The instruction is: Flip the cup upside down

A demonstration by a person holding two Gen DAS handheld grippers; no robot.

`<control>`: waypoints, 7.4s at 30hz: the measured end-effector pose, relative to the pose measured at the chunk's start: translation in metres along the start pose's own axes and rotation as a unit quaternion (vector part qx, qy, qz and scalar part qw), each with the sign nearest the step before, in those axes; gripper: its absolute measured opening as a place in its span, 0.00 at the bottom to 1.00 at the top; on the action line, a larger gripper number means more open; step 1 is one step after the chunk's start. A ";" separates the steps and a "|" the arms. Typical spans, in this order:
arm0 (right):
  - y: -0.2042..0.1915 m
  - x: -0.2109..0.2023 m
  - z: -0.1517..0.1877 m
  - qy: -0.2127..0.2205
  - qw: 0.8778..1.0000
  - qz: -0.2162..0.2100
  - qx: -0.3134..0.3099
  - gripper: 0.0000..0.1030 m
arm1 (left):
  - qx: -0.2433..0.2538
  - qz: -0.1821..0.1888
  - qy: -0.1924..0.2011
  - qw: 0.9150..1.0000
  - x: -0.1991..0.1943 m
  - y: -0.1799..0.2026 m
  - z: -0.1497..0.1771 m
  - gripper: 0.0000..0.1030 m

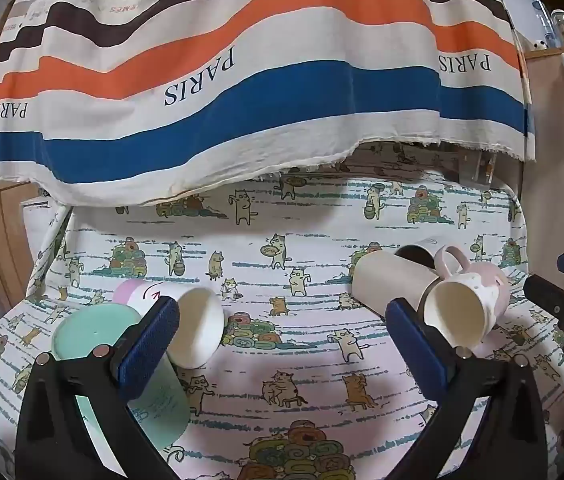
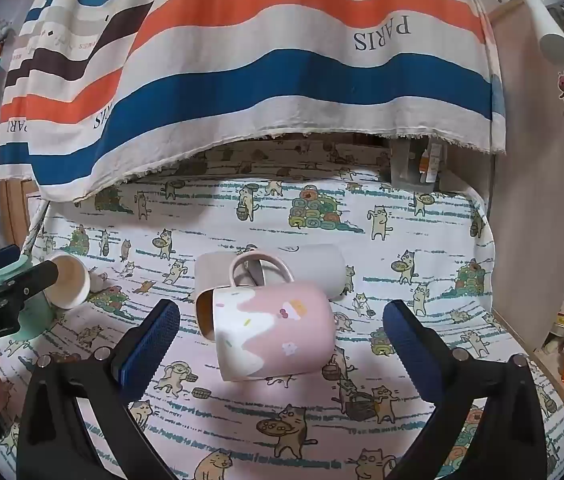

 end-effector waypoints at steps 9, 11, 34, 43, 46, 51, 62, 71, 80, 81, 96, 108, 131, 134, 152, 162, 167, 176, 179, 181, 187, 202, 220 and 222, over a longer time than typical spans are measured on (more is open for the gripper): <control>-0.001 0.001 0.000 -0.005 1.000 0.002 -0.003 0.99 | -0.002 -0.004 -0.002 1.000 0.002 -0.006 0.001 1.00; -0.003 0.002 0.000 -0.005 1.000 0.002 -0.004 0.99 | -0.004 -0.004 -0.002 1.000 0.002 -0.006 0.002 1.00; -0.001 0.001 0.000 -0.006 1.000 0.001 -0.003 0.99 | -0.002 -0.004 -0.002 1.000 0.001 -0.003 0.001 1.00; 0.000 0.002 0.000 -0.006 1.000 0.002 -0.003 0.99 | 0.000 -0.005 -0.001 1.000 -0.001 -0.002 0.002 1.00; 0.000 0.002 0.000 -0.006 1.000 0.001 -0.003 0.99 | -0.001 -0.004 -0.001 1.000 -0.001 -0.002 0.002 1.00; 0.000 0.002 0.000 -0.006 1.000 0.002 -0.003 0.99 | 0.000 -0.003 -0.002 1.000 -0.001 -0.002 0.002 1.00; 0.000 0.002 0.000 -0.005 1.000 0.002 -0.002 0.99 | 0.001 -0.003 -0.002 1.000 -0.001 0.001 0.001 1.00; 0.000 0.002 0.000 -0.007 1.000 0.002 -0.002 0.99 | -0.003 -0.008 -0.013 1.000 0.003 -0.002 0.002 1.00; 0.000 0.003 0.001 -0.006 1.000 0.002 -0.002 1.00 | 0.001 -0.005 -0.006 1.000 0.001 -0.001 0.002 1.00; 0.000 0.003 0.002 -0.006 1.000 0.002 -0.002 1.00 | 0.000 -0.004 -0.006 1.000 0.001 -0.001 0.002 1.00; 0.002 0.003 0.002 -0.010 1.000 0.003 0.000 1.00 | 0.003 0.000 -0.007 1.000 0.000 0.001 0.002 1.00; 0.001 0.003 0.002 -0.010 1.000 0.003 0.000 0.99 | 0.000 -0.003 -0.009 1.000 0.000 -0.001 0.002 1.00; 0.033 -0.004 -0.056 -0.024 0.997 -0.020 0.074 0.99 | 0.004 0.021 0.004 1.000 -0.009 0.006 -0.061 1.00; 0.040 0.008 -0.060 -0.040 0.994 -0.025 0.100 0.99 | -0.003 0.019 0.004 1.000 0.004 0.009 -0.068 1.00; 0.037 0.070 -0.033 -0.133 0.980 0.008 0.147 0.99 | -0.025 0.038 -0.105 0.993 0.054 0.010 -0.024 1.00; 0.030 0.094 -0.026 -0.169 0.976 -0.039 0.134 0.93 | -0.043 0.042 -0.117 0.991 0.056 0.006 -0.021 1.00; 0.014 0.099 -0.016 -0.197 0.971 -0.099 0.092 0.94 | -0.049 0.030 -0.124 0.991 0.057 0.003 -0.019 1.00; 0.006 0.113 0.006 -0.244 0.962 -0.111 0.043 1.00 | -0.020 0.038 -0.115 0.992 0.054 0.015 -0.020 1.00; 0.009 0.117 0.014 -0.263 0.956 -0.117 0.050 1.00 | -0.017 0.037 -0.118 0.992 0.055 0.017 -0.019 1.00; 0.008 0.119 0.020 -0.280 0.950 -0.123 0.056 1.00 | -0.019 0.037 -0.121 0.992 0.056 0.017 -0.018 1.00; 0.004 0.113 0.023 -0.278 0.953 -0.114 0.049 0.96 | -0.005 0.007 -0.107 0.994 0.053 0.013 -0.020 1.00; -0.045 0.099 0.025 -0.287 0.947 -0.127 0.068 0.96 | -0.017 0.005 -0.117 0.993 0.049 0.007 -0.023 1.00; 0.006 0.101 -0.015 -0.218 0.972 -0.059 0.066 0.54 | 0.097 0.129 -0.148 0.976 0.045 0.085 -0.004 1.00; 0.011 0.106 -0.013 -0.220 0.971 -0.061 0.074 0.54 | 0.106 0.129 -0.163 0.973 0.049 0.091 0.003 1.00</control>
Point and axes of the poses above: each gripper's, at about its wrist camera, not at the fingertips, and x roughly the way its jaws point, y to its right, z to its underside, the point moved 5 cm from there along x, roughly the way its jaws point, and after that the axes turned 7 degrees about x, right-handed, at the moved point
